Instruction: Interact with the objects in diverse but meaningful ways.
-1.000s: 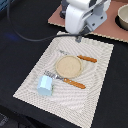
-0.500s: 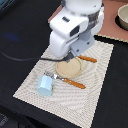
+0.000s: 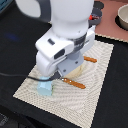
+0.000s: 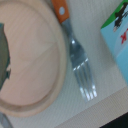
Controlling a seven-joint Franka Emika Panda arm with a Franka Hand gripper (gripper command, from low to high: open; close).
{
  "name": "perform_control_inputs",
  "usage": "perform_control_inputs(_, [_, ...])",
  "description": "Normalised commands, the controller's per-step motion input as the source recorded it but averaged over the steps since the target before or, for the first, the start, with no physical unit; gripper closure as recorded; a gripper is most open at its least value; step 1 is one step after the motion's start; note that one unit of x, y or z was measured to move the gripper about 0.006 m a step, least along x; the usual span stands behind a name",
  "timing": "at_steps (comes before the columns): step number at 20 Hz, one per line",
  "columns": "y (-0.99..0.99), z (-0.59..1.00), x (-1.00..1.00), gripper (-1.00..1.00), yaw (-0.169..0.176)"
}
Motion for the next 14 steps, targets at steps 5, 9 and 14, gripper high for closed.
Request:
perform_control_inputs(5, [-0.17, 0.22, 0.00, -1.00, 0.133])
perform_control_inputs(9, [-0.05, 0.36, -0.02, -1.00, 0.081])
perform_control_inputs(14, [-0.23, 0.07, -0.04, -1.00, 0.022])
